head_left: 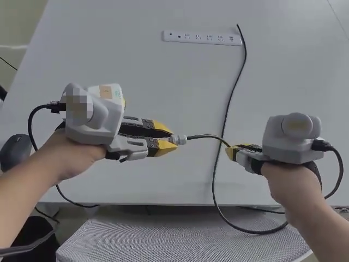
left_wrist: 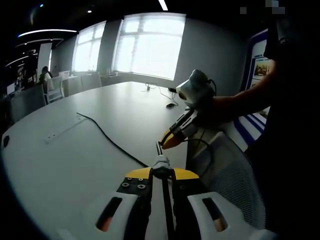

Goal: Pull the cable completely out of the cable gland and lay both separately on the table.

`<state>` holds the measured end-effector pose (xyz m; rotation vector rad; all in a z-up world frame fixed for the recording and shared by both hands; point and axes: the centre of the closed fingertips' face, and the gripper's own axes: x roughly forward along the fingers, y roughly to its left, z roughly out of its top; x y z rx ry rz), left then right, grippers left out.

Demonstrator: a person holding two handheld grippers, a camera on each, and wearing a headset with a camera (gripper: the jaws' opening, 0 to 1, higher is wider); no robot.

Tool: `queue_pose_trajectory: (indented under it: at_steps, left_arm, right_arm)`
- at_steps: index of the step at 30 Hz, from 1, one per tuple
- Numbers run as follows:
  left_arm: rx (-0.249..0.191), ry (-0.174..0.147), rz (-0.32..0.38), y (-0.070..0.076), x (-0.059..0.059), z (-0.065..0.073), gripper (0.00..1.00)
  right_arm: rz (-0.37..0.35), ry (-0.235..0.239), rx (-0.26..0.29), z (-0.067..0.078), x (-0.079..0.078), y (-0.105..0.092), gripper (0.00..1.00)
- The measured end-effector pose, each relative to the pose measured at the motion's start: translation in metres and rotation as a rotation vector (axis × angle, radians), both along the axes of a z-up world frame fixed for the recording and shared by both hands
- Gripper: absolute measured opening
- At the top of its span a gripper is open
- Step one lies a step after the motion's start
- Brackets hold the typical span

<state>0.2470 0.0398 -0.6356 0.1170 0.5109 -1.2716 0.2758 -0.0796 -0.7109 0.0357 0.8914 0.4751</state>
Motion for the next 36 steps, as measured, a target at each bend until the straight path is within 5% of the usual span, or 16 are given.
queue_pose_trajectory:
  at_steps: [7, 14, 16, 22, 24, 29, 33, 36]
  left_arm:
    - [0.009, -0.004, 0.001, 0.002, 0.001, 0.0, 0.15]
    - [0.008, -0.001, -0.006, 0.0, 0.001, 0.0, 0.15]
    - [0.016, 0.0, -0.011, 0.0, 0.001, -0.002, 0.15]
    - [0.023, 0.016, -0.01, 0.001, 0.001, -0.006, 0.15]
    - [0.026, 0.015, -0.012, 0.002, 0.002, -0.007, 0.15]
    - [0.024, 0.014, -0.011, 0.002, 0.003, -0.006, 0.15]
    - [0.021, 0.012, -0.013, 0.001, 0.004, -0.005, 0.15]
    - [0.02, 0.011, -0.016, 0.0, 0.004, -0.004, 0.15]
  right_arm:
    - [0.128, -0.14, -0.137, 0.008, 0.007, -0.002, 0.04]
    - [0.202, -0.215, -0.176, 0.018, 0.013, 0.005, 0.05]
    - [0.223, -0.249, -0.236, 0.023, 0.017, 0.002, 0.09]
    - [0.43, -0.4, -0.296, 0.055, 0.015, 0.034, 0.22]
    - [0.513, -0.436, -0.277, 0.065, 0.008, 0.054, 0.25]
    - [0.704, -0.505, -0.348, 0.069, -0.008, 0.088, 0.23]
    - [0.749, -0.493, -0.342, 0.061, -0.015, 0.101, 0.19]
    - [0.798, -0.527, -0.384, 0.059, -0.015, 0.105, 0.14]
